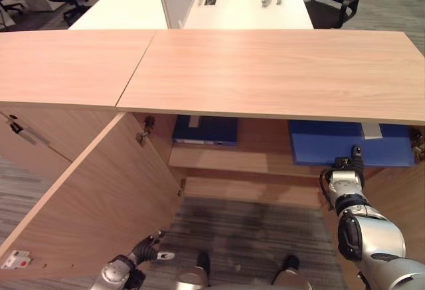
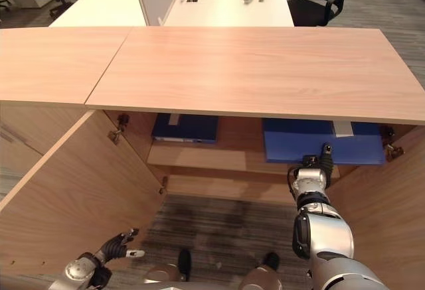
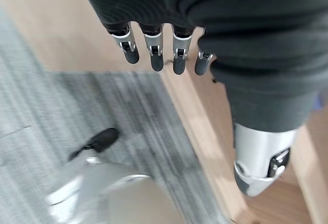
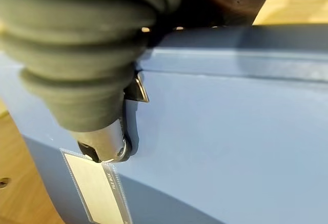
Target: Put the empty folder in the office cabinet
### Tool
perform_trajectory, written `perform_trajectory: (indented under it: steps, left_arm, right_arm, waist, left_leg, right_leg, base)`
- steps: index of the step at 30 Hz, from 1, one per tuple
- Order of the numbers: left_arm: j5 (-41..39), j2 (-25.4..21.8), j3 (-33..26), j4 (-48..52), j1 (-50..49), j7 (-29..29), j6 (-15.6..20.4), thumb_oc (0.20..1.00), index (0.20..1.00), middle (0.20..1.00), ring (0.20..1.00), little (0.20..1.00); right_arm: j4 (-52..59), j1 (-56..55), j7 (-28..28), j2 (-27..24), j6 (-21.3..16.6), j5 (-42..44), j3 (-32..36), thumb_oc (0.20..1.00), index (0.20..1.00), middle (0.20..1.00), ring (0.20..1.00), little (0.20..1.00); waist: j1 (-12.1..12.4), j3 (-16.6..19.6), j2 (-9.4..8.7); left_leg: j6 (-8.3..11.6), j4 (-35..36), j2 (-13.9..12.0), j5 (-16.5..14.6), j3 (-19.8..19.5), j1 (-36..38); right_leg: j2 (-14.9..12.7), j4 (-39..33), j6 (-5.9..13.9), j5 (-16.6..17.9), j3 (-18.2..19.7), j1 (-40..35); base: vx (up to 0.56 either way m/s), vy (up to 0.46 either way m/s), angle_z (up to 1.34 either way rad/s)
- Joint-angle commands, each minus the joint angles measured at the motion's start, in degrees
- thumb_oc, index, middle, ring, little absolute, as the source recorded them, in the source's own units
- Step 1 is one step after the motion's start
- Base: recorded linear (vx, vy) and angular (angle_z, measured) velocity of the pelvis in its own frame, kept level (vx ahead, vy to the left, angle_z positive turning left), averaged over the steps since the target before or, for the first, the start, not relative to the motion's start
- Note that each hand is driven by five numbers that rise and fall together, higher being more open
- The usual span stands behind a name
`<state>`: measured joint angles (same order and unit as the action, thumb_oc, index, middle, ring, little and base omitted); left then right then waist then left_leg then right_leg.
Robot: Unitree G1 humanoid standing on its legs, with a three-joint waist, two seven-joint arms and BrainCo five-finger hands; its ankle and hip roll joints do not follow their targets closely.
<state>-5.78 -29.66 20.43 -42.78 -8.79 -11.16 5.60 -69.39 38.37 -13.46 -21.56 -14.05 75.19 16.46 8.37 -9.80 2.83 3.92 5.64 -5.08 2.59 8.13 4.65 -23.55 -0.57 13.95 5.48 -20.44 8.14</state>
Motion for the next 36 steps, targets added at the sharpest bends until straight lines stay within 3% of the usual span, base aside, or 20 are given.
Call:
perform_trajectory:
  steps: [1, 5, 6, 7, 8, 10, 12, 13, 16, 18, 19, 21, 22, 25, 30, 31, 33, 34, 35, 36]
  left_arm:
    - [2.2, -0.2, 2.4, 1.1, 1.7, -1.2, 2.1, 1.000, 1.000, 1.000, 1.000, 1.000]
    - [1.6, 0.9, 0.7, -1.6, 0.4, -0.4, 1.7, 1.000, 1.000, 1.000, 1.000, 1.000]
    - [0.6, 1.4, 0.0, -2.3, -0.1, -0.5, 1.4, 1.000, 1.000, 1.000, 1.000, 1.000]
    - [0.6, 1.4, 0.0, -2.4, -0.1, -0.5, 1.4, 1.000, 1.000, 1.000, 1.000, 1.000]
    - [1.2, 1.4, 0.4, -2.2, -0.4, -1.0, 1.5, 1.000, 1.000, 1.000, 1.000, 1.000]
    - [2.8, 1.2, 1.5, -1.3, -0.7, -1.9, 1.4, 1.000, 1.000, 1.000, 1.000, 1.000]
    - [4.3, 0.8, 2.8, -0.8, -0.4, -2.5, 1.2, 1.000, 1.000, 1.000, 1.000, 1.000]
    - [4.7, 0.7, 3.3, -0.7, -0.3, -2.8, 1.1, 1.000, 1.000, 1.000, 1.000, 1.000]
    - [5.9, 0.2, 4.0, -0.5, -0.1, -3.0, 1.4, 1.000, 1.000, 1.000, 1.000, 1.000]
    - [6.5, 0.1, 4.3, -0.3, 0.0, -3.5, 1.2, 1.000, 1.000, 1.000, 1.000, 1.000]
    - [8.0, 0.3, 4.6, -1.6, -0.5, -4.1, 1.6, 1.000, 1.000, 1.000, 1.000, 1.000]
    - [9.1, 0.7, 5.5, -1.9, -1.5, -3.5, 2.1, 1.000, 1.000, 1.000, 1.000, 1.000]
    - [9.7, 1.0, 5.7, -2.0, -2.0, -3.1, 2.1, 1.000, 1.000, 1.000, 1.000, 1.000]
    - [13.0, 0.9, 5.8, -0.7, -5.0, -3.5, 2.8, 1.000, 1.000, 1.000, 1.000, 1.000]
    - [14.3, -0.3, 6.1, 1.4, -6.1, -4.1, 3.2, 1.000, 1.000, 1.000, 1.000, 1.000]
    - [14.9, -2.2, 5.8, 3.4, -6.4, -4.3, 3.3, 1.000, 1.000, 1.000, 1.000, 1.000]
    - [15.0, -2.7, 5.4, 3.9, -6.5, -4.2, 3.3, 1.000, 1.000, 1.000, 1.000, 1.000]
    - [15.0, -3.5, 4.7, 4.6, -6.6, -3.8, 3.4, 1.000, 1.000, 1.000, 1.000, 1.000]
    - [14.5, -3.9, 4.0, 5.7, -7.1, -3.1, 3.4, 1.000, 1.000, 1.000, 1.000, 1.000]
    - [14.4, -4.1, 3.8, 6.3, -7.1, -2.9, 3.4, 1.000, 1.000, 1.000, 1.000, 1.000]
  right_arm:
    - [1.5, 1.8, 3.1, -4.7, -1.2, -1.7, 2.1, 0.200, 0.200, 0.200, 0.200, 0.200]
    - [0.3, -1.1, 4.8, -4.4, -0.5, -1.7, 1.7, 0.200, 0.200, 0.200, 0.200, 0.200]
    - [-0.4, -2.2, 5.4, -5.2, -0.6, -1.9, 1.6, 0.200, 0.200, 0.200, 0.200, 0.200]
    - [-0.5, -2.2, 5.4, -5.2, -0.6, -1.9, 1.5, 0.200, 0.200, 0.200, 0.200, 0.200]
    - [-0.8, -2.8, 5.9, -5.8, -0.7, -1.7, 1.4, 0.200, 0.200, 0.200, 0.200, 0.200]
    - [-0.9, -3.7, 6.5, -6.1, -0.8, -1.5, 0.9, 0.200, 0.200, 0.200, 0.200, 0.200]
    - [-0.6, -3.6, 7.0, -6.5, -0.6, -1.4, 0.6, 0.200, 0.200, 0.200, 0.200, 0.200]
    - [-0.5, -3.5, 7.2, -6.8, -0.5, -1.4, 0.5, 0.200, 0.200, 0.200, 0.200, 0.200]
    - [-0.8, -3.8, 7.0, -7.3, -0.3, -1.5, 0.3, 0.200, 0.200, 0.200, 0.200, 0.200]
    - [-0.7, -4.1, 7.1, -7.7, 0.0, -1.4, 0.4, 0.200, 0.200, 0.200, 0.200, 0.200]
    - [0.3, -5.7, 7.2, -7.7, 0.2, -2.6, 0.4, 0.200, 0.200, 0.200, 0.200, 0.200]
    - [0.5, -5.2, 7.2, -7.2, -0.1, -2.7, -0.1, 0.200, 0.200, 0.200, 0.200, 0.200]
    - [0.4, -5.0, 7.2, -6.8, -0.2, -2.5, -0.1, 0.200, 0.200, 0.200, 0.200, 0.200]
    - [0.1, -7.2, 7.3, -6.0, -0.1, -1.6, 1.8, 0.200, 0.200, 0.200, 0.200, 0.200]
    - [0.4, -8.1, 7.4, -5.4, -0.3, -0.4, 2.7, 0.200, 0.200, 0.200, 0.200, 0.200]
    - [1.7, -8.3, 7.5, -4.0, -0.5, 0.5, 3.1, 0.200, 0.200, 0.200, 0.200, 0.200]
    - [2.0, -8.2, 7.4, -3.6, -0.6, 0.6, 3.0, 0.200, 0.200, 0.200, 0.200, 0.200]
    - [2.7, -7.8, 7.6, -2.6, -0.5, 0.7, 2.8, 0.200, 0.200, 0.200, 0.200, 0.200]
    - [2.9, -6.7, 7.5, -2.0, -0.3, 0.7, 2.8, 0.200, 0.200, 0.200, 0.200, 0.200]
    - [3.0, -6.4, 7.5, -1.8, -0.3, 0.8, 2.9, 0.200, 0.200, 0.200, 0.200, 0.200]
  waist:
    - [1.8, 0.8, -0.82]
    - [0.5, 2.4, -0.04]
    - [0.3, 2.6, 0.72]
    - [0.1, 2.7, 0.89]
    - [0.2, 2.7, 1.73]
    - [0.2, 2.3, 2.83]
    - [1.2, 0.5, 2.86]
    - [1.2, -0.1, 2.40]
    - [0.9, -1.0, 1.30]
    - [1.1, -1.4, 1.04]
    - [2.1, -1.1, 0.49]
    - [4.5, -1.9, 1.08]
    - [5.5, -2.1, 1.10]
    - [6.6, 0.4, 0.31]
    - [7.1, 0.8, -0.89]
    - [7.4, 0.1, -1.80]
    - [7.6, -0.2, -2.00]
    - [7.5, -1.0, -1.58]
    - [7.2, -2.3, -0.73]
    - [7.0, -2.7, 0.18]
  left_leg:
    - [2.30, -0.7, -2.1, -10.2, -4.4, 6.8]
    - [4.12, -0.9, -6.0, -9.4, -5.5, 6.8]
    - [5.26, -2.3, -8.5, -8.6, -6.1, 6.2]
    - [5.37, -2.4, -8.7, -8.6, -6.3, 6.1]
    - [6.56, -6.0, -10.8, -7.2, -6.5, 4.7]
    - [7.68, -12.1, -12.5, -3.7, -8.0, 2.2]
    - [7.66, -20.3, -11.3, 1.2, -13.0, -2.2]
    - [7.27, -23.5, -10.5, 1.8, -14.7, -4.1]
    - [6.86, -26.9, -9.9, 3.6, -14.8, -7.6]
    - [6.69, -25.1, -10.3, 2.4, -13.0, -9.8]
    - [6.41, -15.1, -8.1, 0.0, -10.1, -12.8]
    - [6.12, -10.5, -5.2, 4.4, -11.3, -17.9]
    - [6.04, -9.6, -4.6, 5.0, -12.0, -18.6]
    - [4.47, -5.0, -4.3, 3.5, -11.1, -13.2]
    - [2.50, -5.0, -2.3, 1.3, -10.7, -11.4]
    - [0.33, -6.4, -0.6, -1.4, -10.3, -10.8]
    - [-0.33, -7.0, -0.3, -2.1, -10.0, -10.6]
    - [-1.58, -8.2, 0.1, -3.6, -9.6, -9.9]
    - [-2.71, -8.9, 0.2, -4.4, -9.2, -8.8]
    - [-3.22, -9.0, -0.1, -4.3, -9.3, -8.5]
  right_leg:
    - [2.4, 0.0, 1.05, 5.2, 0.1, -2.1]
    - [4.6, 0.2, 0.92, 3.2, -1.0, -3.5]
    - [6.6, 0.2, -0.12, 0.9, -1.7, -4.3]
    - [6.7, 0.2, -0.20, 0.8, -1.9, -4.4]
    - [9.2, -0.8, -1.53, -1.8, -1.9, -6.4]
    - [12.3, -2.6, -3.99, -4.0, -1.7, -8.8]
    - [13.9, -3.4, -5.80, -4.9, -0.9, -10.7]
    - [14.1, -3.4, -6.57, -5.5, -1.0, -11.3]
    - [13.7, -3.6, -7.27, -6.4, -2.1, -12.5]
    - [13.8, -3.7, -7.23, -7.6, -2.9, -13.9]
    - [14.3, -4.1, -6.65, -9.7, -2.4, -15.8]
    - [15.5, -4.4, -6.49, -10.6, -1.0, -17.3]
    - [15.7, -4.3, -6.43, -11.0, -0.5, -17.7]
    - [15.0, -4.1, -5.24, -10.9, -0.7, -18.9]
    - [12.8, -1.8, -4.12, -10.5, 0.0, -18.8]
    - [10.6, 4.3, -2.60, -10.9, 1.0, -16.7]
    - [9.8, 7.2, -2.10, -10.9, 1.5, -15.3]
    - [8.8, 13.0, -0.56, -9.5, 1.8, -12.6]
    - [6.9, 20.4, 1.05, -3.7, 1.5, -8.9]
    - [7.0, 23.4, 1.05, -2.4, 1.4, -7.6]
  base:
    - [0.24, -0.200, 0.47]
    - [0.15, -0.189, 0.62]
    - [0.10, -0.197, 0.13]
    - [0.20, -0.337, -0.01]
    - [0.15, -0.233, 0.05]
    - [0.12, -0.251, 0.24]
    - [0.06, -0.234, 0.05]
    - [0.08, -0.194, -0.14]
    - [0.05, -0.086, 0.19]
    - [0.22, -0.023, 0.18]
    - [0.38, 0.034, 0.53]
    - [0.33, 0.071, 0.57]
    - [0.29, 0.099, -0.56]
    - [0.26, 0.159, -0.76]
    - [0.12, 0.140, -0.02]
    - [0.13, 0.238, 0.09]
    - [0.06, 0.175, 0.03]
    - [0.02, 0.200, -0.16]
    - [0.03, 0.229, -0.20]
    - [-0.01, 0.133, -0.31]
